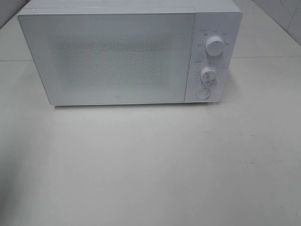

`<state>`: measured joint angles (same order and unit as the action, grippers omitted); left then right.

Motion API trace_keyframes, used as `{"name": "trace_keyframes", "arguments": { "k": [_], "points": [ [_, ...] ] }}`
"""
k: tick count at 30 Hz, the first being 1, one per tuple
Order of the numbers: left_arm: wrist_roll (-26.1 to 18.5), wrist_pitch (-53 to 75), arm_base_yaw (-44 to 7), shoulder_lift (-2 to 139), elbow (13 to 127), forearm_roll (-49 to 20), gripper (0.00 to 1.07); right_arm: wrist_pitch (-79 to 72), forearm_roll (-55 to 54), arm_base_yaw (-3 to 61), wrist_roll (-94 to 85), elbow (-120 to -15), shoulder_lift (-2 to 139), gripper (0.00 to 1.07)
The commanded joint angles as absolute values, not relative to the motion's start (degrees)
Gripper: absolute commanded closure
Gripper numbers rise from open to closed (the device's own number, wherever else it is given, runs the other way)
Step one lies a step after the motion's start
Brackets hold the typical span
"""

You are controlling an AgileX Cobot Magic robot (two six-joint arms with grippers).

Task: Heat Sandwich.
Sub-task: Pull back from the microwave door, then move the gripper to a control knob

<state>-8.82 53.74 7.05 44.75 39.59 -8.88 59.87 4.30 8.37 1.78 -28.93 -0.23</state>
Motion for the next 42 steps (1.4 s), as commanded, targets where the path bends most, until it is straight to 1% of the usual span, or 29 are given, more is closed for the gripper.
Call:
{"name": "trace_keyframes", "arguments": {
  "k": [1,8,10,13,16,17,19,22,23,28,42],
  "points": [
    [-7.1,56.5,7.3,39.9,38.0,-7.2,0.08,59.6,4.2,7.9,1.5,-28.9,-1.7,0.31],
    [-7.2,58.6,7.1,32.9,34.5,-7.8,0.08,59.6,4.2,7.9,1.5,-28.9,-1.7,0.31],
    [-6.5,58.6,7.1,29.6,32.2,-8.0,0.08,59.6,4.2,7.9,1.5,-28.9,-1.7,0.31],
    [-6.0,58.9,6.9,26.9,32.1,-8.1,0.08,59.6,4.2,7.9,1.5,-28.9,-1.7,0.31],
    [-6.0,60.7,4.8,24.8,32.1,-7.7,0.08,59.6,4.2,7.9,1.5,-28.9,-1.7,0.31],
    [-6.0,60.7,4.8,24.8,32.1,-7.7,0.08,59.6,4.2,7.9,1.5,-28.9,-1.7,0.31],
    [-5.4,61.6,2.9,22.3,31.9,-6.8,0.08,59.6,4.2,7.9,1.5,-28.9,-1.7,0.31],
    [-4.6,60.3,2.9,20.7,31.1,-6.7,0.08,59.6,4.2,7.9,1.5,-28.9,-1.7,0.31],
    [-3.4,58.5,2.9,19.0,29.8,-6.6,0.08,59.6,4.2,7.9,1.5,-28.9,-1.7,0.31],
    [-2.2,59.3,2.9,16.0,28.3,-6.4,0.08,59.6,4.2,7.9,1.5,-28.9,-1.7,0.31],
    [-2.4,59.3,2.9,7.4,28.3,-5.8,0.08,59.6,4.2,7.9,1.5,-28.9,-1.7,0.31]
  ]
}}
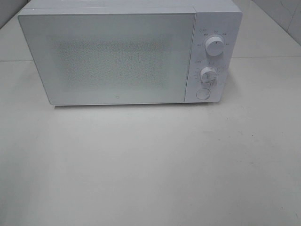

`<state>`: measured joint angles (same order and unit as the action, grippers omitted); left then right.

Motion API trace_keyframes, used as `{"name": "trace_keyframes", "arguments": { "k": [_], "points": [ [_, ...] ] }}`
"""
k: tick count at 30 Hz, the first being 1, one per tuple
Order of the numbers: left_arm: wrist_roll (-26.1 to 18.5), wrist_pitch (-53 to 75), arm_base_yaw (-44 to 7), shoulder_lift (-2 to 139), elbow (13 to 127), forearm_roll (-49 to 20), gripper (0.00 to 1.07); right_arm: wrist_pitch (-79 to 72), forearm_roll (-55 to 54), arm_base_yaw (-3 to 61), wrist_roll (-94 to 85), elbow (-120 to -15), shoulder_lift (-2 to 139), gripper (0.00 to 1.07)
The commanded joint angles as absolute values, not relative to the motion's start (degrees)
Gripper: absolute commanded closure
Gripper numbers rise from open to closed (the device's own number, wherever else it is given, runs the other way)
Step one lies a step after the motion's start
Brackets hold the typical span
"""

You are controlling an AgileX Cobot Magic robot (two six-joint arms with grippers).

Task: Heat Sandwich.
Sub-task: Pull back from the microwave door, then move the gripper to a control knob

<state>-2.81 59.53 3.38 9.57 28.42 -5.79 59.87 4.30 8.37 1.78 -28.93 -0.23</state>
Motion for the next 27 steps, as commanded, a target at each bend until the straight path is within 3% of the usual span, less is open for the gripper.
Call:
{"name": "trace_keyframes", "arguments": {
  "k": [1,11,27],
  "points": [
    [-2.4,59.3,2.9,6.6,28.3,-5.7,0.08,59.6,4.2,7.9,1.5,-28.9,-1.7,0.31],
    [-2.4,59.4,2.9,-2.1,28.3,-5.6,0.08,59.6,4.2,7.9,1.5,-28.9,-1.7,0.31],
    [-2.4,59.4,2.9,-1.7,28.3,-5.6,0.08,59.6,4.2,7.9,1.6,-28.9,-1.3,0.31]
  ]
}}
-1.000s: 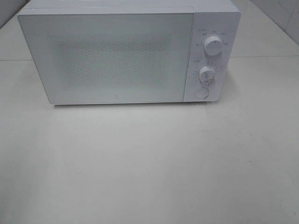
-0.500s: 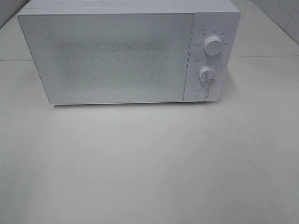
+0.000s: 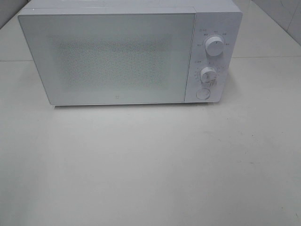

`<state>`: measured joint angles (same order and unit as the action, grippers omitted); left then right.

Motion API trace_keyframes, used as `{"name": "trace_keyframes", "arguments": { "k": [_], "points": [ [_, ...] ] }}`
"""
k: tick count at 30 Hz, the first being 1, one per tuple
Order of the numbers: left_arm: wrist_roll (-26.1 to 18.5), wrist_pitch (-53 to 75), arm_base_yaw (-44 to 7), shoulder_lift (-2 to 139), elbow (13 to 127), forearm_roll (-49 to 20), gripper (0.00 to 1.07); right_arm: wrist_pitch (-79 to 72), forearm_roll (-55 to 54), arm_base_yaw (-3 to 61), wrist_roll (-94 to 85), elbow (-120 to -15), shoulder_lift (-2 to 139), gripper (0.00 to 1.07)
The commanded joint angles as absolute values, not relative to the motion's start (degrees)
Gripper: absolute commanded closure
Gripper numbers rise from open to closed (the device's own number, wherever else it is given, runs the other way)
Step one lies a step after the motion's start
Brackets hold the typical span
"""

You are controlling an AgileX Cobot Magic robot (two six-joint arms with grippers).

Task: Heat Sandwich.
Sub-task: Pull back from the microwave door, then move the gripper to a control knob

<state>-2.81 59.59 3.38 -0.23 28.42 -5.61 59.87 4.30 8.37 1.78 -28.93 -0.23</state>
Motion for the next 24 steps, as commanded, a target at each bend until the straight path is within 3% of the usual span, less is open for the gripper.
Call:
{"name": "trace_keyframes", "arguments": {
  "k": [1,24],
  "points": [
    [-2.4,59.4,2.9,-1.7,28.3,-5.6,0.08,59.6,4.2,7.9,1.6,-28.9,-1.3,0.31],
    [-2.4,59.4,2.9,-1.7,28.3,-5.6,0.08,59.6,4.1,7.9,1.9,-28.9,-1.3,0.31]
  ]
}}
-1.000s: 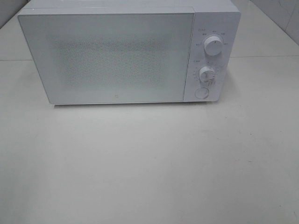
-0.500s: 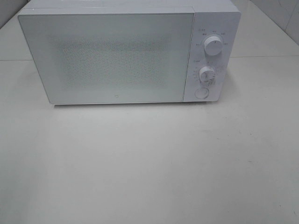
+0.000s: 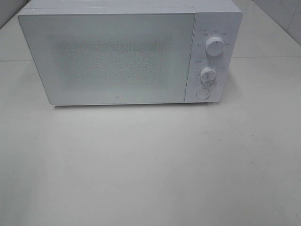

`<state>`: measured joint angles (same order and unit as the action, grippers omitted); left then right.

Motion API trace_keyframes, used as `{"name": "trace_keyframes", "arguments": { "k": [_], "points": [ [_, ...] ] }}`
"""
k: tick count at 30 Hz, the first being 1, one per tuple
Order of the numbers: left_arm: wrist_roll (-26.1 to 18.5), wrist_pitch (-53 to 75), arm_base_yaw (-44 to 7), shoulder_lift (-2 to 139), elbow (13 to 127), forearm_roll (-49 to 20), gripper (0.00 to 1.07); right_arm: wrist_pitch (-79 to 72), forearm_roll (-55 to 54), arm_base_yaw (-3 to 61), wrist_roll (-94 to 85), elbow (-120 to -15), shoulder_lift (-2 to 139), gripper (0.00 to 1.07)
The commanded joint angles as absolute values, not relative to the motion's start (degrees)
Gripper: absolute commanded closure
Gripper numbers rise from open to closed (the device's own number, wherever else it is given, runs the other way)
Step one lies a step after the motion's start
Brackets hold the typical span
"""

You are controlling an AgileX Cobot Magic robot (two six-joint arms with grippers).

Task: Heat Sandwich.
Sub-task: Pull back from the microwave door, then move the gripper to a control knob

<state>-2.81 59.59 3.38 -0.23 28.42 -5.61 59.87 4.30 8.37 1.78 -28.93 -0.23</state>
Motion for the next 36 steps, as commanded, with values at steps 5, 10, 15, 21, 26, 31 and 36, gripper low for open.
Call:
{"name": "trace_keyframes", "arguments": {
  "k": [5,10,15,21,26,31,36],
  "points": [
    [-2.4,59.4,2.9,-1.7,28.3,-5.6,0.08,59.5,4.1,7.9,2.1,-29.0,-1.3,0.31],
    [-2.4,59.4,2.9,-1.8,28.3,-5.6,0.09,58.1,3.3,7.9,3.6,-30.3,-0.8,0.31],
    [-2.4,59.4,2.9,-1.8,28.3,-5.6,0.09,55.5,2.8,7.9,3.6,-31.5,2.8,0.31],
    [-2.4,59.4,2.9,-1.8,28.3,-5.6,0.09,50.4,2.2,7.9,3.6,-31.5,8.3,0.31],
    [-2.4,59.4,2.9,-1.8,28.3,-5.6,0.09,45.7,2.2,7.9,3.6,-31.5,13.7,0.31],
    [-2.4,59.4,2.9,-1.8,28.3,-5.6,0.09,40.5,2.2,7.9,3.6,-31.5,19.0,0.31],
    [-2.4,59.4,2.9,-1.8,28.3,-5.6,0.09,34.6,2.2,7.9,3.6,-31.3,26.0,0.31]
  ]
}}
